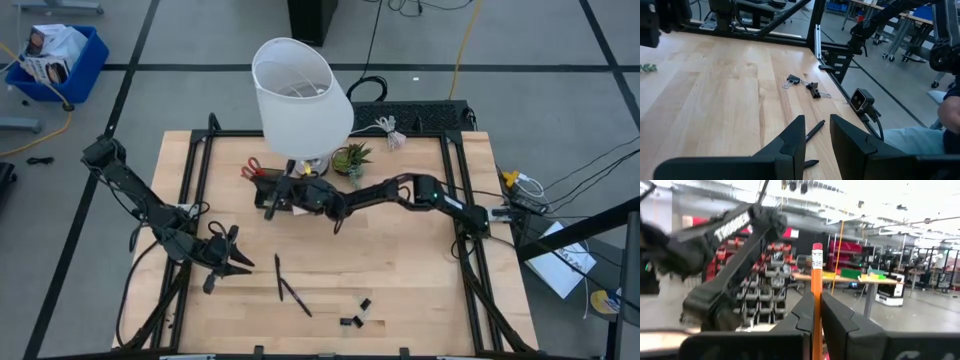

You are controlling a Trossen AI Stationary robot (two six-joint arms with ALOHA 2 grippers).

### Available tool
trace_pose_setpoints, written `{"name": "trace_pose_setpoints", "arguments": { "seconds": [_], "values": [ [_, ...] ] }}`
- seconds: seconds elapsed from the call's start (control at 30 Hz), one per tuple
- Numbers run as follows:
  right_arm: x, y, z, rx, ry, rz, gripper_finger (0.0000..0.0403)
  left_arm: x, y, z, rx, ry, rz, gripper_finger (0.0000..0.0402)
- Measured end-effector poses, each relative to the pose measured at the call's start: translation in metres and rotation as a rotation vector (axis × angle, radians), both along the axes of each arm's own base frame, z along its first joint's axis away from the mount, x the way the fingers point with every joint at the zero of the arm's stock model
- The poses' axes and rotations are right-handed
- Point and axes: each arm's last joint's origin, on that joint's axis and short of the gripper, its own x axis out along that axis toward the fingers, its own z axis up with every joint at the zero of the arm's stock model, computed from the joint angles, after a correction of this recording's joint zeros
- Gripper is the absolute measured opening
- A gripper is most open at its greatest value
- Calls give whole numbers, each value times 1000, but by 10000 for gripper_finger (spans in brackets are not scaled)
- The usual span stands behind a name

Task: Pick and place office supplies into organizer
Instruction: Put the orange pencil into the black desk organizer

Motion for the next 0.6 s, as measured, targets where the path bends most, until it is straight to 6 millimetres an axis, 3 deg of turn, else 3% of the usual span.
{"name": "trace_pose_setpoints", "arguments": {
  "seconds": [0.6],
  "values": [
    [-2, -18, 3, -68, -4, -64, 15, -1, 1, -4, 33, 35, 0, 93]
  ]
}}
